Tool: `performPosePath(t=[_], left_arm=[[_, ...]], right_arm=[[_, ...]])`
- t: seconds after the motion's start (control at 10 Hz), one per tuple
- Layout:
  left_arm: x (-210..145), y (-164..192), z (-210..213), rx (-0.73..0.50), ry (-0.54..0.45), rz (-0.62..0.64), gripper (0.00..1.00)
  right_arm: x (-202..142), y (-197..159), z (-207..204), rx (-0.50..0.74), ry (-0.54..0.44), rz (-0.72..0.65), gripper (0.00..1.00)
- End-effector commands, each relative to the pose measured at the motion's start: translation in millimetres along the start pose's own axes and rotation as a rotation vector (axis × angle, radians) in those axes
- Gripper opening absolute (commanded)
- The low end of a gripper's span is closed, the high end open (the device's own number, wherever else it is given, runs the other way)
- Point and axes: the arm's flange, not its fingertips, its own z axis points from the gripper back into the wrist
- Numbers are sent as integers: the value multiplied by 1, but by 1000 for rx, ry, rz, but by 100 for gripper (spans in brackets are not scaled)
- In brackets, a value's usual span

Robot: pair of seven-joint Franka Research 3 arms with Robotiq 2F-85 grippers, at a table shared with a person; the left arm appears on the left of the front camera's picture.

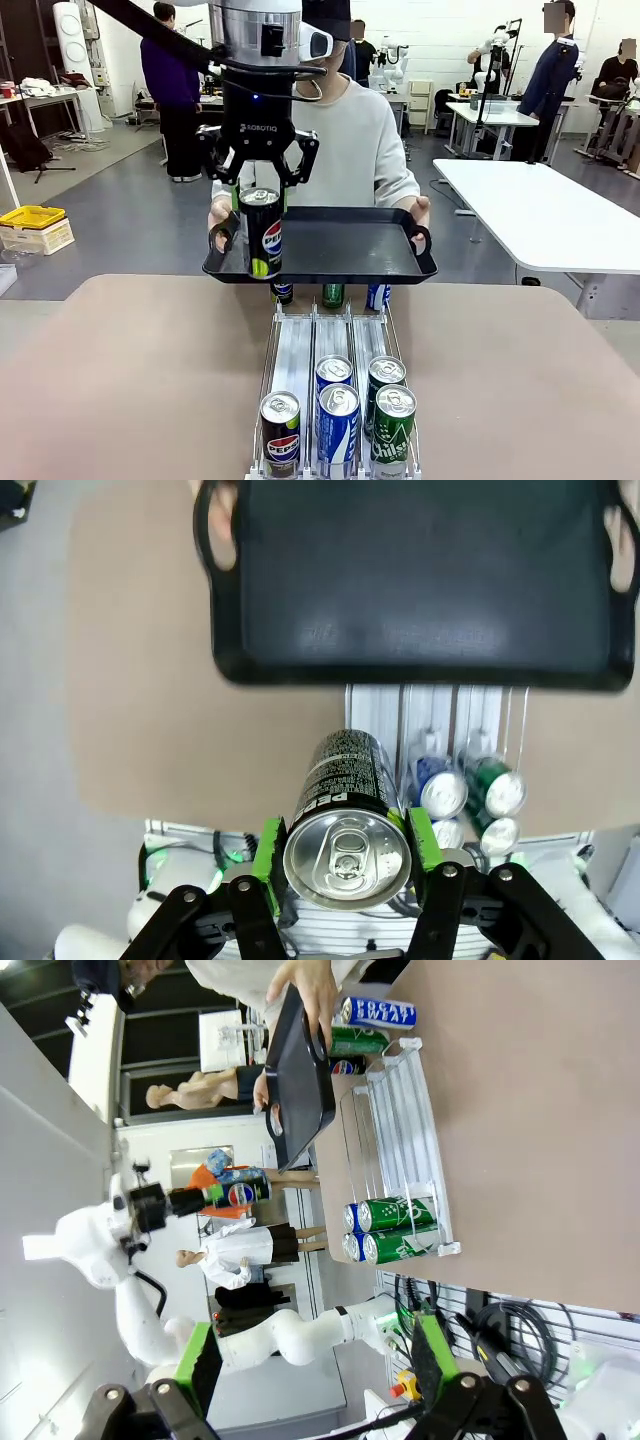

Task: Retrieve and hand over the desired beverage to the person.
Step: Place the picked can on the Handle tray extended by the person.

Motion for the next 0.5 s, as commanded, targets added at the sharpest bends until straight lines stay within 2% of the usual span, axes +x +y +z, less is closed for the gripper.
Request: performPosePath(t=[0.0,0.2,0.3,0.4], left_arm=[[51,-17,25,-70,56,-24,59],[95,-21,20,-51,40,13,59],[116,-22,12,-37,66,42,59],[123,-22,-1,-25,84,64,59]], right_arm=[[1,1,-1,25,0,13,100],[1,1,-1,25,0,13,100],[1,1,-1,25,0,13,100],[1,1,-1,25,0,13,100]])
